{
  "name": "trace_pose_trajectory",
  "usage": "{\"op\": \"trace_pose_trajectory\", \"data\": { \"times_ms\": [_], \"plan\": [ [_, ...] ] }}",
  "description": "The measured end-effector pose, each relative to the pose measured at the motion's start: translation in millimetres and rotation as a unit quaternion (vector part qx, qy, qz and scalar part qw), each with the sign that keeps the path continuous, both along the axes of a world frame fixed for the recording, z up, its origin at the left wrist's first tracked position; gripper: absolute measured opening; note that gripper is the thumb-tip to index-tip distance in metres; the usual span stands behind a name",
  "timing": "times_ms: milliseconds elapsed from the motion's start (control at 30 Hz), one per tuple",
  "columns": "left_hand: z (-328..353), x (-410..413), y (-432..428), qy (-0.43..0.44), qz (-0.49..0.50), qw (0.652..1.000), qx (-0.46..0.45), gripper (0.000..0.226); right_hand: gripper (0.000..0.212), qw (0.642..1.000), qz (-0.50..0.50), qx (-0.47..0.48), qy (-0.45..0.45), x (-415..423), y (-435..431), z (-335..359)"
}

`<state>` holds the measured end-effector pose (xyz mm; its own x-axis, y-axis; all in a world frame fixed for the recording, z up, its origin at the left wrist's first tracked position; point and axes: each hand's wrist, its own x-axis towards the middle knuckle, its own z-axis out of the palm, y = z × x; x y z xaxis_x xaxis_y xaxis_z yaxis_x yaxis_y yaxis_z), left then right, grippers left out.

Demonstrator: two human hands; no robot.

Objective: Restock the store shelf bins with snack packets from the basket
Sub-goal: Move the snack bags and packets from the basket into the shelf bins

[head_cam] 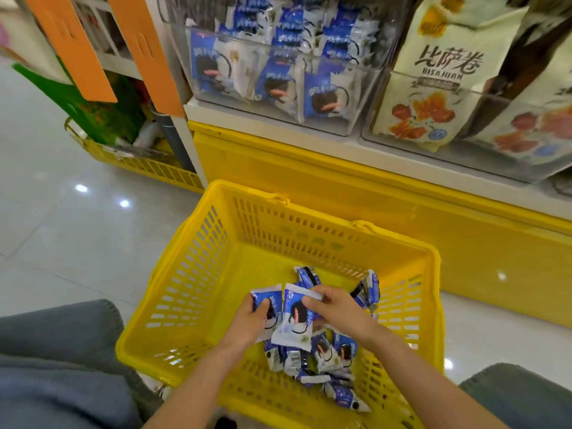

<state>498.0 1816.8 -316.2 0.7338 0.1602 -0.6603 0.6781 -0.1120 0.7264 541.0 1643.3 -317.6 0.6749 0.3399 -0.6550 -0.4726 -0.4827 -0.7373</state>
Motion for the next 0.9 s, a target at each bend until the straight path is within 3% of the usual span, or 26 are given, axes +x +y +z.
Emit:
{"op": "trace_pose_trajectory", "data": {
  "times_ms": [100, 167, 300, 400, 467, 633, 733, 900],
  "plan": [
    [11, -5, -4, 0.027, -0.029, 0.991, -0.126, 0.032, 0.023, 0.997, -0.052, -0.002, -0.063, -7, 11, 5],
    [15, -10, -4, 0.038, -0.072, 0.984, -0.162, 0.037, 0.009, 0.994, -0.068, 0.016, -0.081, -14, 16, 6],
    [14, -17, -6, -0.015, -0.110, 0.987, -0.114, 0.037, 0.010, 0.986, -0.123, 0.074, -0.082, -23, 23, 2],
    [16, -17, -5, -0.028, -0.079, 0.994, -0.075, 0.024, 0.011, 0.978, -0.160, -0.003, -0.131, -20, 11, -11],
    [15, -17, -2, -0.027, -0.069, 0.995, -0.059, 0.022, 0.014, 0.980, -0.129, -0.082, -0.129, -21, -7, -30],
    [13, -13, 1, -0.022, -0.057, 0.997, -0.045, 0.019, 0.028, 0.979, 0.019, -0.202, -0.024, -38, -43, -85],
    [9, -11, 2, -0.016, -0.043, 0.998, -0.044, 0.020, 0.030, 0.969, 0.072, -0.234, 0.025, -44, -41, -101],
    [3, -7, 3, 0.000, -0.038, 0.999, -0.022, 0.028, 0.036, 0.957, 0.093, -0.275, 0.027, -54, -25, -114]
  ]
}}
